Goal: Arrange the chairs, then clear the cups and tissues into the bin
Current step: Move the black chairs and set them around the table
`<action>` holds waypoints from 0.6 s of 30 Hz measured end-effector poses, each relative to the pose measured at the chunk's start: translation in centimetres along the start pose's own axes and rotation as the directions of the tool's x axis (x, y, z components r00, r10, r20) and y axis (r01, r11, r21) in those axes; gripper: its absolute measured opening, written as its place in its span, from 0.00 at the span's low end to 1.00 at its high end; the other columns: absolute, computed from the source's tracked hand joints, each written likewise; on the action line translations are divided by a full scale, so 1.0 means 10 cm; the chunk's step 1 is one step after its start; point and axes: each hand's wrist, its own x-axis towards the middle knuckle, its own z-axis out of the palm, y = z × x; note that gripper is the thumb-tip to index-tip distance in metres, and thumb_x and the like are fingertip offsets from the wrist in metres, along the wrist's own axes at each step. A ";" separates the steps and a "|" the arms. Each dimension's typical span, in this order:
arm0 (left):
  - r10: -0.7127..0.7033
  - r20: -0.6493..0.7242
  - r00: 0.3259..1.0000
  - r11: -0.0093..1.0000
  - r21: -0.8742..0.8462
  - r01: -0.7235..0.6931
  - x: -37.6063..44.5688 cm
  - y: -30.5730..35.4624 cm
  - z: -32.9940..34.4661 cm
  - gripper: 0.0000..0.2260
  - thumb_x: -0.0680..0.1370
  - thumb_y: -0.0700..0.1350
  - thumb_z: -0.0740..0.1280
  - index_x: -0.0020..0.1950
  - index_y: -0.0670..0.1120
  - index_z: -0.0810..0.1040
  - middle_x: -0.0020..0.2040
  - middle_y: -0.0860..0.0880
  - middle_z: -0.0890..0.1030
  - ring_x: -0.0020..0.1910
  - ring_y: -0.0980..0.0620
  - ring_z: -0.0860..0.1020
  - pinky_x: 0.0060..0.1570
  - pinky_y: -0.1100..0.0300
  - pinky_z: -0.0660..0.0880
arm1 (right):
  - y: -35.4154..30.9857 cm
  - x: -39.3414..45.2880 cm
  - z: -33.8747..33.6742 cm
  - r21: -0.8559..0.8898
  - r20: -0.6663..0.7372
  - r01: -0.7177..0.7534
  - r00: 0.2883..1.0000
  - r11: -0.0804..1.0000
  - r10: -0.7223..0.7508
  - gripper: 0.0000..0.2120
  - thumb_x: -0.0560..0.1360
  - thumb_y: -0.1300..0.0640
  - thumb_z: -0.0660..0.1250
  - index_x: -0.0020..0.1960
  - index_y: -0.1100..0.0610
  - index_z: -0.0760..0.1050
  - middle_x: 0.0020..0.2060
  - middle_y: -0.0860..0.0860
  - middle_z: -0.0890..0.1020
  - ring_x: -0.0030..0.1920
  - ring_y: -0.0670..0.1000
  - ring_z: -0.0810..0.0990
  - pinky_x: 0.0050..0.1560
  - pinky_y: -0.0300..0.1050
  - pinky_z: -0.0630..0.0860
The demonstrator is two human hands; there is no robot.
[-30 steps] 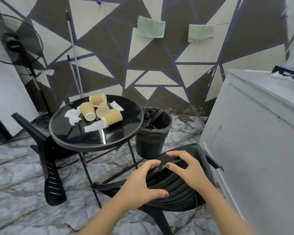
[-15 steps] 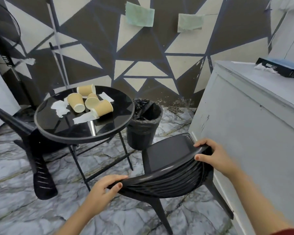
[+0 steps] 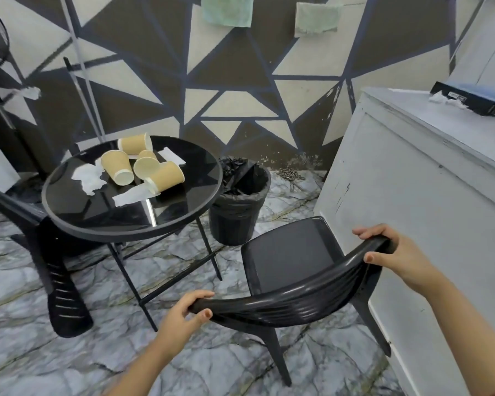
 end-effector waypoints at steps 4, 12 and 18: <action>0.021 -0.055 0.998 0.993 -0.114 -0.027 0.16 0.13 0.24 0.29 0.55 0.75 0.68 0.48 0.58 0.80 0.51 0.60 0.80 0.47 0.59 0.79 0.45 0.68 0.74 | 0.11 0.05 -0.26 0.022 -0.046 0.009 0.999 1.000 -0.007 0.30 0.39 0.36 0.80 0.37 0.46 0.80 0.41 0.52 0.78 0.38 0.42 0.78 0.39 0.31 0.75; 0.036 -0.207 0.978 0.948 -0.302 -0.099 0.64 0.65 0.79 0.16 0.59 0.58 0.72 0.41 0.51 0.81 0.42 0.52 0.81 0.41 0.60 0.79 0.41 0.69 0.75 | 0.47 0.14 -0.93 0.195 -0.131 0.004 0.991 0.981 0.022 0.23 0.44 0.47 0.83 0.35 0.49 0.79 0.32 0.44 0.81 0.34 0.44 0.79 0.36 0.33 0.76; 0.128 -0.142 0.981 0.952 -0.260 -0.162 1.14 0.99 1.09 0.07 0.62 0.48 0.73 0.39 0.50 0.82 0.37 0.55 0.81 0.38 0.59 0.78 0.39 0.70 0.74 | 0.72 0.04 -1.33 0.352 -0.187 0.020 0.981 0.936 0.050 0.16 0.50 0.54 0.82 0.34 0.50 0.80 0.30 0.45 0.80 0.32 0.43 0.78 0.33 0.32 0.75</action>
